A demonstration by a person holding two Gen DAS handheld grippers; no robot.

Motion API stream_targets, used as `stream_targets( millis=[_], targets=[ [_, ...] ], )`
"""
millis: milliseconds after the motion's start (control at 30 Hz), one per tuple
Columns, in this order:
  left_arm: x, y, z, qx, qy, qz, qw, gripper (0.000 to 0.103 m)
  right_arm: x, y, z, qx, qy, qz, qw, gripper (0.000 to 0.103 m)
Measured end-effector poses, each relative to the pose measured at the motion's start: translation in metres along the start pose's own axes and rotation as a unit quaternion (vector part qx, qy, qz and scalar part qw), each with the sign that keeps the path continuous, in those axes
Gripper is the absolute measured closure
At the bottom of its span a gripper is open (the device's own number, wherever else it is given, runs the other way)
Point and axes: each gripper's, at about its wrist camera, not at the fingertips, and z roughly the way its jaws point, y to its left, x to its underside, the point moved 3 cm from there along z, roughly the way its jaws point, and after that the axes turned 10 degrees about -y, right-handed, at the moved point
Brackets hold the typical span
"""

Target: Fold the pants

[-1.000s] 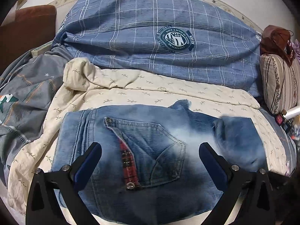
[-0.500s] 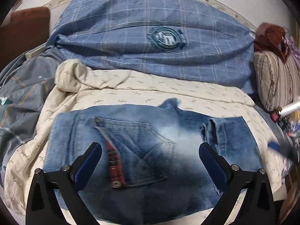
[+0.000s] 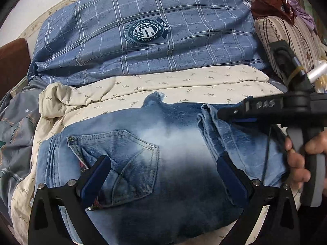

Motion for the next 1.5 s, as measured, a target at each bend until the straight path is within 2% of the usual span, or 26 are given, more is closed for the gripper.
stream_targets(
  millis=[67, 133, 200, 367, 400, 500, 533, 600, 633, 700, 800, 900, 1000, 1133, 1200, 1267, 1400, 1500],
  targets=[
    [-0.001, 0.007, -0.001, -0.008, -0.004, -0.007, 0.9999, 0.000, -0.004, 0.001, -0.011, -0.033, -0.018, 0.026, 0.999, 0.062],
    [-0.002, 0.017, -0.004, -0.014, -0.008, -0.022, 0.9996, 0.000, -0.007, 0.014, -0.026, -0.045, -0.051, -0.001, 0.998, 0.062],
    [-0.002, 0.028, -0.006, -0.021, -0.011, -0.037, 0.9990, 0.000, -0.002, 0.027, -0.028, -0.049, -0.049, -0.026, 0.997, 0.063],
    [0.001, 0.046, -0.014, -0.042, -0.021, -0.055, 0.9973, 0.000, 0.016, 0.033, 0.018, 0.025, 0.012, -0.046, 0.999, 0.062],
    [0.002, 0.048, -0.017, -0.050, -0.028, -0.054, 0.9969, 0.000, 0.014, 0.037, 0.020, 0.032, -0.003, -0.056, 0.998, 0.062],
    [0.001, 0.061, -0.036, -0.088, -0.068, -0.056, 0.9922, 0.000, 0.013, 0.042, 0.021, 0.047, -0.010, -0.068, 0.997, 0.062],
    [0.001, 0.067, -0.043, -0.102, -0.080, -0.059, 0.9898, 0.000, 0.012, 0.041, 0.019, 0.040, -0.013, -0.058, 0.997, 0.062],
    [0.002, 0.085, -0.061, -0.130, -0.103, -0.074, 0.9833, 0.000, 0.008, 0.042, 0.002, -0.011, -0.022, -0.027, 0.999, 0.062],
    [0.004, 0.093, -0.069, -0.140, -0.111, -0.085, 0.9802, 0.000, 0.008, 0.044, -0.007, -0.032, -0.032, -0.023, 0.999, 0.062],
    [0.010, 0.116, -0.082, -0.158, -0.116, -0.121, 0.9731, 0.000, 0.009, 0.047, -0.030, -0.047, -0.058, -0.043, 0.996, 0.058],
    [0.024, 0.157, -0.092, -0.185, -0.088, -0.183, 0.9615, 0.000, 0.019, 0.044, -0.052, -0.064, -0.060, -0.039, 0.995, 0.058],
    [0.038, 0.193, -0.104, -0.208, -0.072, -0.247, 0.9436, 0.000, 0.030, 0.043, -0.066, -0.082, -0.049, -0.038, 0.995, 0.058],
    [0.042, 0.206, -0.111, -0.223, -0.059, -0.265, 0.9363, 0.000, 0.051, 0.047, -0.072, -0.090, -0.024, -0.051, 0.994, 0.058],
    [0.049, 0.210, -0.113, -0.215, -0.039, -0.283, 0.9340, 0.000, 0.081, 0.047, -0.066, -0.101, 0.026, -0.026, 0.994, 0.058],
    [0.051, 0.208, -0.110, -0.205, -0.025, -0.293, 0.9336, 0.000, 0.097, 0.045, -0.052, -0.074, 0.057, -0.018, 0.995, 0.058],
    [0.050, 0.205, -0.106, -0.196, -0.014, -0.297, 0.9345, 0.000, 0.099, 0.048, -0.051, -0.064, 0.050, -0.021, 0.996, 0.057],
    [0.051, 0.199, -0.106, -0.173, 0.009, -0.303, 0.9373, 0.000, 0.083, 0.057, -0.075, -0.127, -0.006, -0.004, 0.992, 0.056],
    [0.054, 0.200, -0.103, -0.145, 0.030, -0.328, 0.9330, 0.000, 0.080, 0.062, -0.080, -0.129, -0.026, -0.013, 0.991, 0.055]
  ],
)
